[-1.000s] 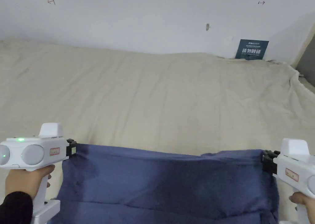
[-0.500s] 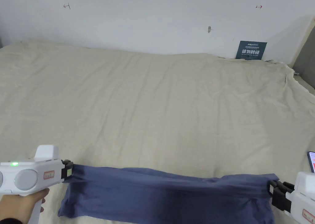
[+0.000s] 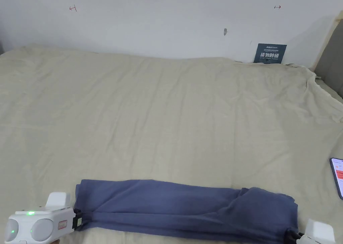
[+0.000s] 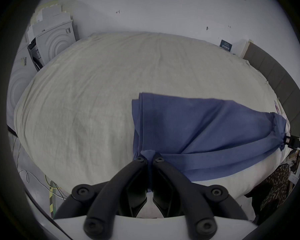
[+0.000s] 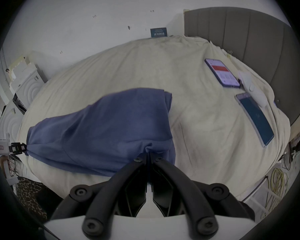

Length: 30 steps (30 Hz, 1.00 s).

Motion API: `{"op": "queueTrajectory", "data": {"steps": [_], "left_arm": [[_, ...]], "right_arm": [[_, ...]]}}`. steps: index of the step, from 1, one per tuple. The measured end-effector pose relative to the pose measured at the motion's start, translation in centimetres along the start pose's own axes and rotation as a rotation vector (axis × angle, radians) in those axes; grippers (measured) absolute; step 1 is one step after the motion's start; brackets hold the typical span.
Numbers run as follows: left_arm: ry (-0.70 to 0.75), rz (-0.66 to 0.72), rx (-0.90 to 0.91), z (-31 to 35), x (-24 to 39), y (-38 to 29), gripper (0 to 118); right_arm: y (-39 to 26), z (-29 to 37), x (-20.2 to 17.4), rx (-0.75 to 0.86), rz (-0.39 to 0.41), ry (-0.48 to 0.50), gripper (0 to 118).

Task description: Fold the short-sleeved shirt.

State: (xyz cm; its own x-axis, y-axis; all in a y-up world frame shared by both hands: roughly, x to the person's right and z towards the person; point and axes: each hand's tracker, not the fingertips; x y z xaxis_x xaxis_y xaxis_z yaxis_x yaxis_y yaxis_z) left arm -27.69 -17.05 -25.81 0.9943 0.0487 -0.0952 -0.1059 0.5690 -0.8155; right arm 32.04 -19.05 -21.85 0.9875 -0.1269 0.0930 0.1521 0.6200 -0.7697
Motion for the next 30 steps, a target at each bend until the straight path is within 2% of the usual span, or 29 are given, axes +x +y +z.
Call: {"op": "queueTrajectory", "data": {"steps": [3, 4, 5, 6, 7, 8, 9, 10, 17, 22, 25, 27, 28, 30], "left_arm": [[0.003, 0.004, 0.009, 0.2, -0.1, 0.1, 4], [-0.003, 0.009, 0.01, 0.3, -0.2, 0.0, 11], [-0.016, 0.022, 0.004, 0.5, -0.4, 0.2, 22], [-0.035, 0.053, -0.009, 0.9, -0.6, 0.5, 39], [-0.056, 0.088, -0.012, 1.4, -0.7, 0.8, 61], [-0.055, 0.108, -0.008, 2.2, -0.5, 1.2, 87], [-0.064, 0.104, 0.006, 3.0, -0.4, 1.6, 102], [-0.093, 0.089, 0.047, 3.9, -0.3, 2.0, 107], [-0.024, 0.058, 0.424, 11.0, 1.8, 5.4, 107], [0.086, 0.019, 0.641, 15.1, 4.3, 7.1, 106], [0.113, -0.007, 0.714, 14.9, 4.5, 7.2, 98], [0.1, -0.014, 0.736, 15.2, 4.8, 6.9, 79], [0.087, -0.019, 0.746, 15.3, 4.9, 6.8, 67], [0.015, -0.019, 0.746, 15.4, 4.8, 6.6, 14]], "right_arm": [[-0.2, 0.4, -0.6, 0.001, 0.002, -0.008, 2], [-0.1, 0.7, -0.7, 0.003, 0.004, -0.009, 4], [0.0, 1.1, -0.8, 0.007, 0.005, -0.008, 11], [0.3, 1.7, -1.1, 0.01, 0.003, -0.006, 26], [0.7, 2.4, -1.3, 0.018, 0.009, -0.011, 46], [1.1, 3.0, -1.5, 0.042, 0.026, -0.018, 73], [1.8, 3.8, -1.8, 0.078, 0.048, -0.023, 84], [2.5, 5.0, -2.4, 0.105, 0.062, -0.015, 88], [8.2, 12.9, -6.7, 0.434, 0.103, 0.025, 88], [10.1, 16.8, -11.0, 0.62, 0.142, 0.004, 87], [10.3, 17.7, -13.0, 0.681, 0.173, -0.017, 86], [10.3, 17.7, -13.4, 0.715, 0.18, -0.031, 73], [10.2, 17.8, -13.8, 0.728, 0.177, -0.026, 62], [10.2, 17.8, -14.0, 0.751, 0.179, -0.02, 21]]}}
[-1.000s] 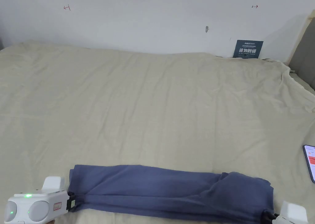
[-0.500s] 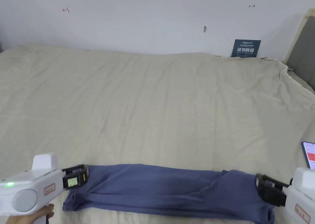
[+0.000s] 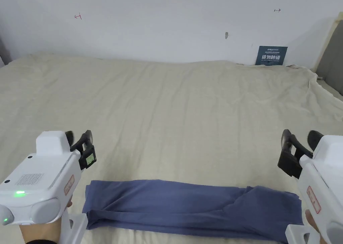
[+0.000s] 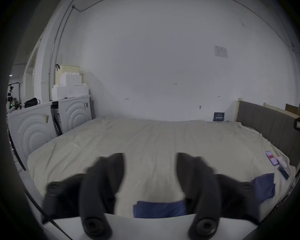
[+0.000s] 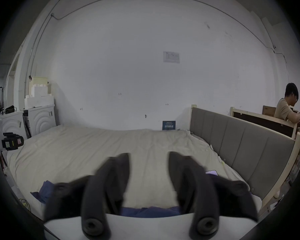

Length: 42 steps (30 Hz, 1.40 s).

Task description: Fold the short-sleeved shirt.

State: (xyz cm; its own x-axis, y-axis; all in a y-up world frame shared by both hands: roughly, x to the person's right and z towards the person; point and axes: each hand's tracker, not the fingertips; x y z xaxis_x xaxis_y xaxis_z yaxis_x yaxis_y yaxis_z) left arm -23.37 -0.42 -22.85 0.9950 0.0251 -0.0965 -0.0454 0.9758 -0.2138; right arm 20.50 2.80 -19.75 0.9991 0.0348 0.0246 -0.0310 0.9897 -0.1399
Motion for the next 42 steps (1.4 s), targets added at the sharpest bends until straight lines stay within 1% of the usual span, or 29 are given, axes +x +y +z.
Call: {"op": "queueTrajectory", "data": {"steps": [1, 2, 3, 5, 8, 9, 14, 17, 22, 24, 25, 28, 29, 30, 33, 34, 36, 37, 38, 42], "left_arm": [[-0.034, 0.015, -0.017, 0.0, -0.1, 0.0, 0], [-0.079, 0.041, -0.047, -0.2, -0.3, -0.1, 0], [-0.089, 0.055, -0.035, 0.0, -0.3, -0.3, 0], [-0.086, 0.051, -0.045, 0.1, -0.1, -0.5, 0], [-0.095, 0.007, -0.065, -0.5, -0.2, -0.8, 0], [-0.105, 0.012, -0.085, -0.8, -0.4, -0.8, 0], [-0.17, 0.153, -0.292, -3.6, -2.4, -1.2, 0], [-0.209, 0.228, -0.47, -6.2, -4.5, -3.2, 0], [-0.24, 0.405, -0.639, -9.7, -8.7, -7.1, 0], [-0.236, 0.416, -0.699, -10.8, -9.9, -8.5, 9], [-0.229, 0.42, -0.723, -11.3, -10.2, -9.1, 15], [-0.223, 0.433, -0.793, -13.0, -11.8, -11.3, 67], [-0.21, 0.448, -0.822, -13.4, -11.9, -11.8, 79], [-0.209, 0.453, -0.848, -12.1, -10.6, -11.5, 81], [-0.207, 0.438, -0.835, -12.9, -10.6, -12.4, 81], [-0.204, 0.436, -0.835, -14.9, -12.3, -14.1, 80], [-0.223, 0.434, -0.849, -15.7, -12.5, -14.6, 75], [-0.233, 0.435, -0.849, -16.0, -12.4, -14.8, 70], [-0.248, 0.431, -0.853, -14.8, -11.1, -14.5, 66], [-0.257, 0.356, -0.857, -15.6, -10.6, -15.9, 65]], "right_arm": [[0.0, 0.1, -0.1, 0.009, -0.004, 0.01, 0], [0.1, 0.0, -0.2, 0.019, -0.002, 0.015, 0], [0.0, 0.0, -0.3, 0.024, -0.003, 0.009, 0], [0.1, -0.4, -0.2, 0.007, -0.005, 0.043, 0], [0.0, -0.6, -0.1, 0.009, -0.008, 0.037, 0], [0.0, -0.6, -0.1, 0.008, -0.008, 0.037, 0], [-0.4, -1.0, 0.5, -0.01, -0.025, 0.04, 0], [-1.0, -1.6, 0.9, -0.034, -0.025, 0.037, 0], [-2.1, -2.4, 1.0, -0.081, -0.026, 0.03, 0], [-2.6, -2.6, 0.9, -0.1, -0.029, 0.026, 0], [-2.9, -2.8, 0.9, -0.108, -0.034, 0.026, 0], [-3.5, -3.5, 0.8, -0.139, -0.036, 0.025, 0], [-3.6, -3.7, 0.8, -0.145, -0.034, 0.025, 0], [-3.7, -3.9, 0.8, -0.153, -0.031, 0.026, 0], [-3.5, -4.2, 0.3, -0.166, -0.028, 0.034, 0], [-3.5, -4.3, 0.2, -0.171, -0.03, 0.037, 0], [-3.7, -4.7, 0.3, -0.176, -0.026, 0.037, 0], [-3.7, -4.9, 0.3, -0.182, -0.022, 0.037, 0], [-3.7, -5.0, 0.3, -0.186, -0.02, 0.037, 0], [-3.9, -5.2, 0.4, -0.198, -0.017, 0.034, 0]]}}
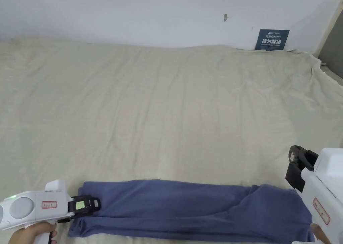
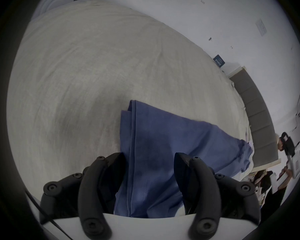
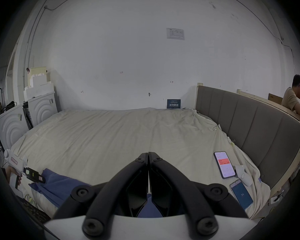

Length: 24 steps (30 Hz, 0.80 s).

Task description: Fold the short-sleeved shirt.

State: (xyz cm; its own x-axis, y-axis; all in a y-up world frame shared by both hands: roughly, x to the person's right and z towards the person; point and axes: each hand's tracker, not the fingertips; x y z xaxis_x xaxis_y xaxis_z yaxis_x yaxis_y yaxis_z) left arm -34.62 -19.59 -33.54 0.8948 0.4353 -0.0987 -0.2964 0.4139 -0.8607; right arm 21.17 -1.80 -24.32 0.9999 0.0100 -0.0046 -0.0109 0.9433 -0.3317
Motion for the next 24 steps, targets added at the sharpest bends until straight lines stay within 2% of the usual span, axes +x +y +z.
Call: {"op": "queueTrajectory", "data": {"steps": [3, 4, 6, 7, 8, 11, 13, 15, 21, 24], "left_arm": [[-0.009, -0.021, 0.003, 0.1, 0.8, -0.5, 63], [-0.004, -0.034, 0.009, 0.4, 2.1, -1.5, 58], [0.003, -0.038, 0.023, 0.2, 2.2, -1.7, 30], [-0.014, -0.023, 0.022, 0.0, 2.2, -1.8, 22], [-0.051, 0.01, 0.006, -0.3, 1.6, -1.6, 18], [-0.012, -0.025, 0.025, -0.3, 2.4, -1.8, 7], [0.007, -0.035, 0.028, 0.5, 3.5, -2.3, 6], [0.034, -0.106, 0.062, 1.5, 4.2, -2.4, 5], [0.014, -0.136, 0.088, 6.6, 4.6, 0.4, 4], [0.082, -0.159, 0.096, 7.4, 3.9, 1.4, 4]], "right_arm": [[-0.2, -0.1, 0.2, -0.004, -0.003, -0.005, 0], [-0.3, -0.1, 0.3, -0.006, -0.007, -0.007, 0], [-0.5, -0.2, 0.3, -0.013, -0.014, -0.008, 0], [-0.6, -0.3, 0.3, -0.016, -0.015, -0.009, 0], [-0.6, -0.3, 0.3, -0.02, -0.013, -0.01, 0], [-0.8, -0.2, 0.4, -0.023, -0.012, -0.009, 0], [-0.7, -0.1, 0.4, -0.023, -0.016, -0.006, 0], [-0.6, -0.1, 0.7, -0.019, -0.02, -0.006, 0], [0.1, 0.3, 1.1, 0.004, -0.021, 0.0, 0], [0.4, 0.4, 1.4, 0.017, -0.028, 0.001, 0]]}}
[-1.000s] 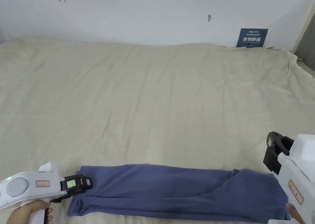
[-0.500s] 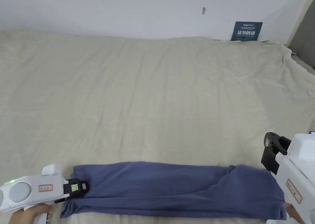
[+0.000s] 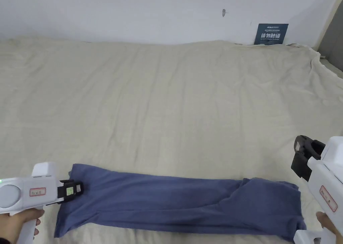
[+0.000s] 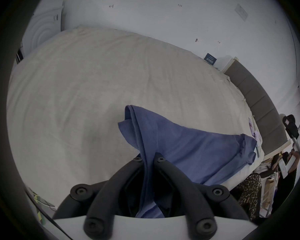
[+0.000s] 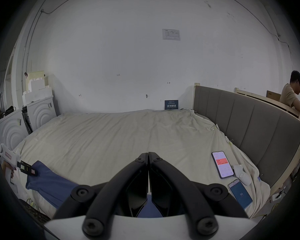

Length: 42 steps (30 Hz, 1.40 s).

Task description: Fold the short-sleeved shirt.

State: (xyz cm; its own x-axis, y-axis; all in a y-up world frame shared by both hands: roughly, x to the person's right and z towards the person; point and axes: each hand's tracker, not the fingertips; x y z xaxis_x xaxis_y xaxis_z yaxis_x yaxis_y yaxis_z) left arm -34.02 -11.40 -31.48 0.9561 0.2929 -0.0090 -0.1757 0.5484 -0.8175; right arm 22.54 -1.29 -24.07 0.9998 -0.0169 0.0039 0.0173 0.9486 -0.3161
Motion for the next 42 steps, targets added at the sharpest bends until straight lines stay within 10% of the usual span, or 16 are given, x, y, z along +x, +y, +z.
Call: {"op": "queueTrajectory", "data": {"steps": [8, 18, 36, 39, 42], "left_arm": [[0.101, 0.128, -0.016, 2.5, -2.8, 1.2, 4], [-0.103, 0.008, -0.02, 3.4, 8.6, 3.3, 4], [-0.137, -0.088, -0.284, -11.6, 25.0, -1.5, 8], [-0.107, -0.098, -0.289, -13.2, 26.0, -2.3, 26], [-0.108, -0.111, -0.271, -13.5, 26.3, -2.4, 84]], "right_arm": [[0.3, 1.0, 0.1, 0.023, -0.029, 0.006, 0], [0.6, 2.2, 0.6, 0.049, -0.049, 0.015, 0], [-0.2, 3.8, 3.4, 0.049, -0.052, -0.02, 0], [-0.4, 4.1, 3.9, 0.045, -0.05, -0.029, 0], [-0.5, 4.3, 4.3, 0.043, -0.058, -0.038, 0]]}}
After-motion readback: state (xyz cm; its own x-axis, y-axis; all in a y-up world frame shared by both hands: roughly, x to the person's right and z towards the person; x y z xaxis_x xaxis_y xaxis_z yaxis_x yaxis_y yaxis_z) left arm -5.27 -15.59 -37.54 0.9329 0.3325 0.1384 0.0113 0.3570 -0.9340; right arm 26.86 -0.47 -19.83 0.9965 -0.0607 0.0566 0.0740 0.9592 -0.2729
